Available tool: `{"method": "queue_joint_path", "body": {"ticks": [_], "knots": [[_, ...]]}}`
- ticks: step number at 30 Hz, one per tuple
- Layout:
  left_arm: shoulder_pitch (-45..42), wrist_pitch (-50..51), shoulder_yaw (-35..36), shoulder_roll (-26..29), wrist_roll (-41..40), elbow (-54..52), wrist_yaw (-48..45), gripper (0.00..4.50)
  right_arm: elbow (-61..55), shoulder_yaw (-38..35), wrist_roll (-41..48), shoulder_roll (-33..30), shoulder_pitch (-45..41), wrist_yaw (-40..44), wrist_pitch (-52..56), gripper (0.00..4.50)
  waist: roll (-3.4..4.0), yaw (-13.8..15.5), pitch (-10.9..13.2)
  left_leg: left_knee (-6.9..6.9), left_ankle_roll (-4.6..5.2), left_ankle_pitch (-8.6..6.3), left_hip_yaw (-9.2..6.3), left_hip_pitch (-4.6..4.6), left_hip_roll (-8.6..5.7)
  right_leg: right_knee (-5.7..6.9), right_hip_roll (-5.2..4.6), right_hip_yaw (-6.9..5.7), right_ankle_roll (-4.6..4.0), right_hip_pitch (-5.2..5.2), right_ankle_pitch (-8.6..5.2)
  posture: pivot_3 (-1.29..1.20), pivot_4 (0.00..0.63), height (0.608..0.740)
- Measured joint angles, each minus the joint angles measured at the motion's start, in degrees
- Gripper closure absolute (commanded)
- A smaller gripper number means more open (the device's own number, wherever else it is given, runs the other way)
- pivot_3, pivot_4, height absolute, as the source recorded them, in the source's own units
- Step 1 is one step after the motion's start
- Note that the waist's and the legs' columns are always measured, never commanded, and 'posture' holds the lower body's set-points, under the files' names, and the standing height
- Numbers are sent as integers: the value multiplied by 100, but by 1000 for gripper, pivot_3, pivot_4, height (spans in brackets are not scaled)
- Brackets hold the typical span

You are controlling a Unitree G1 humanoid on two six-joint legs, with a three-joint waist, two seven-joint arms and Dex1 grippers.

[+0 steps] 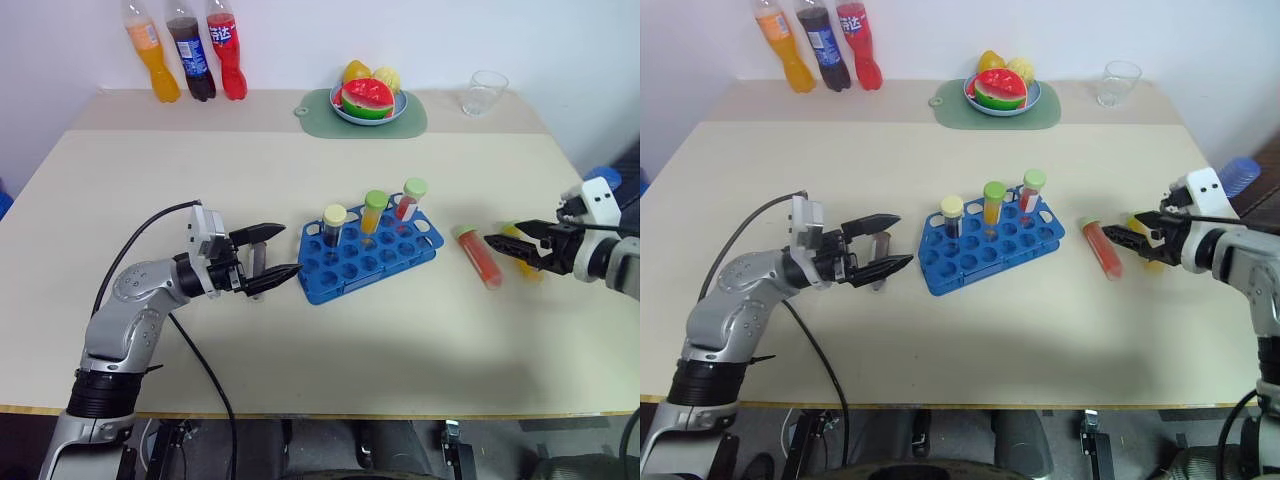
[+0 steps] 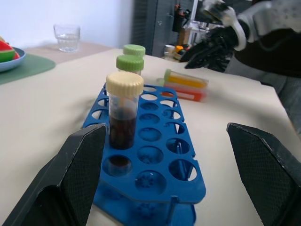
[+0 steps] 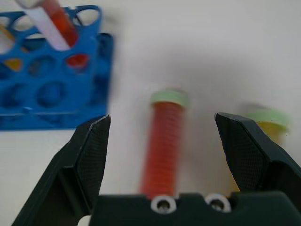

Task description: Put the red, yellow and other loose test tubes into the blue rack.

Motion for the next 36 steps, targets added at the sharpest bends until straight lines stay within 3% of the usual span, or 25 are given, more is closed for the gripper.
{"method": "queue_joint_path", "body": {"ticks": [6,16,28,35,36], "knots": [[167,-158,-154,-4,173,-80,-6,288,1176,1108,-449,13,-1305,222,610,571,0,12,0,-3,0,0,3,-7,0,0,0,3,4,-9,3,0,150,740],[242,-258,-182,-31,199,-217,67,288,2443,2223,-1233,104,-2452,693,822,571,4,-13,2,-3,0,0,10,-10,0,5,0,5,13,-18,7,0,150,740],[388,-258,-183,-68,199,-316,187,288,2848,2948,-1947,473,-2671,1149,772,571,4,-10,2,1,-1,0,11,-9,1,12,1,5,14,-18,8,0,150,740],[402,-243,-184,-83,198,-372,262,216,3415,3013,-2434,682,-2918,1153,390,3678,4,-22,2,24,0,0,10,-7,2,43,1,7,14,-18,8,0,150,740],[407,-242,-184,-84,198,-400,280,216,3456,3011,-2473,707,-2937,1163,373,3726,4,-25,2,27,0,0,10,-6,2,47,1,7,15,-18,8,0,150,740]]}}
